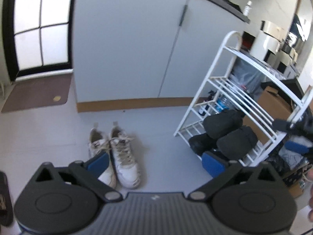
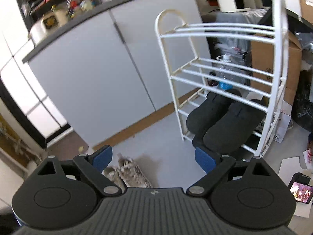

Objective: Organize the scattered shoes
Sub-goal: 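Withdraw the open right tool out of the wire rack, then grasp the black sneakers on the floor with the right tool and lift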

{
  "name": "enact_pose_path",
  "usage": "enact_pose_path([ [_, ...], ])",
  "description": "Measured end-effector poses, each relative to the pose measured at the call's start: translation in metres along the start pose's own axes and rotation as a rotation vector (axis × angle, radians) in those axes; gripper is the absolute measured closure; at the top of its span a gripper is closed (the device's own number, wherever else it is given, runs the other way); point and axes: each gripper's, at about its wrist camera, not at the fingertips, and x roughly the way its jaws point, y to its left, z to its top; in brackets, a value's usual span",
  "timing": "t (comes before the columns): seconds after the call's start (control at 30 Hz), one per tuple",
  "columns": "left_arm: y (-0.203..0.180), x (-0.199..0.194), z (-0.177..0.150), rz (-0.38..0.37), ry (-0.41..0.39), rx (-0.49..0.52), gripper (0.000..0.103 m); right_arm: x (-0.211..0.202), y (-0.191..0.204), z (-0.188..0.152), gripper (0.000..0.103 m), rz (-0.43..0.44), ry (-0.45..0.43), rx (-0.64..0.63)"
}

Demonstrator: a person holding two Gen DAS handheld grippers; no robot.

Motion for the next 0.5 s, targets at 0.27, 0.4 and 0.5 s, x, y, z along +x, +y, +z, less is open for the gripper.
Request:
enact_pose_path([
  [0.27, 0.061, 0.011, 0.001, 0.092, 0.012, -0.071, 0.011, 0.041, 0.039, -0.030, 0.009, 0.052, 0.129, -0.087],
  [0.4, 0.100, 0.013, 0.005, 0.125, 0.012, -0.139, 0.020, 0.070, 0.074, -0.057, 0.009, 0.068, 0.232, -0.202],
  [0.5, 0.120, 0.011, 0.008, 0.164, 0.006, -0.158, 0.022, 0.085, 0.097, -0.075, 0.009, 0.087, 0.282, -0.273],
])
